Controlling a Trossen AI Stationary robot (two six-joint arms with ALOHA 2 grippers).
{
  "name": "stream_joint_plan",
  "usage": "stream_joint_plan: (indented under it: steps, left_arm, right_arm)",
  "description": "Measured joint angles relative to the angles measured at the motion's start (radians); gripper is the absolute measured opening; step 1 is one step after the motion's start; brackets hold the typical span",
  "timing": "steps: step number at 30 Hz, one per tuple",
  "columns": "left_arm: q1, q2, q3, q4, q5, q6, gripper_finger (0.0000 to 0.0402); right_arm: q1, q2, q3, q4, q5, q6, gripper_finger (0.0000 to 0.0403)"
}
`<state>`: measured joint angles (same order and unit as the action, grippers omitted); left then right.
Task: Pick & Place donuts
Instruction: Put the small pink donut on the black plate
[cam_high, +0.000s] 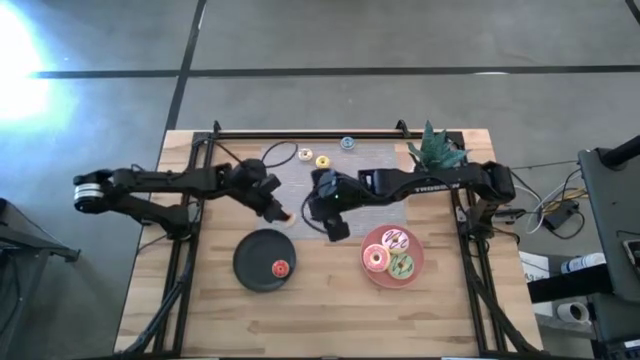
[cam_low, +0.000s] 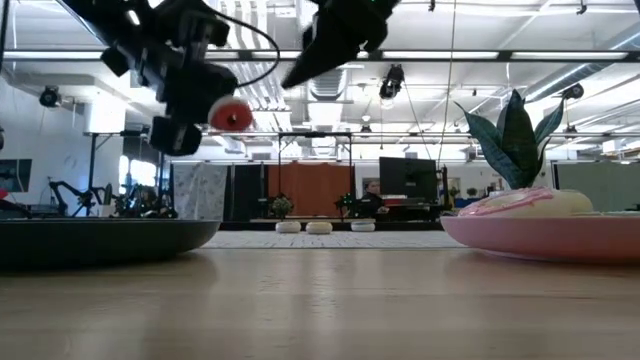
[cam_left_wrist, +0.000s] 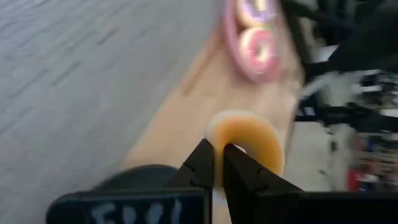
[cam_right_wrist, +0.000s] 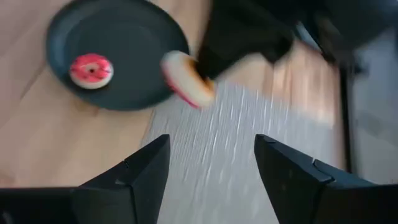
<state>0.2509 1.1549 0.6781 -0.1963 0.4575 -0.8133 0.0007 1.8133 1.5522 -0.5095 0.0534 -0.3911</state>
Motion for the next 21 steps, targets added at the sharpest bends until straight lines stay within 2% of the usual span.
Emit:
stream_joint_plan:
  steps: [3,7,13,21]
  left_arm:
    - [0.013,-0.023,0.001,0.032,0.019,-0.032,0.0001]
    - [0.023,-0.019,0.0,0.085,0.022,-0.065,0.0]
    - [0.034,0.001,0.0,0.207,0.042,-0.116,0.0]
    - [0.038,0.041,0.029,0.233,0.065,-0.144,0.0]
  right_arm:
    - [0.03,0.002,0.011,0.03,0.0,-0.144,0.0226]
    - [0.052,0.001,0.016,0.091,0.022,-0.239,0.0226]
    - [0.051,0.002,0.016,0.09,0.027,-0.242,0.0226]
    - [0.054,0.002,0.015,0.089,0.028,-0.242,0.0222]
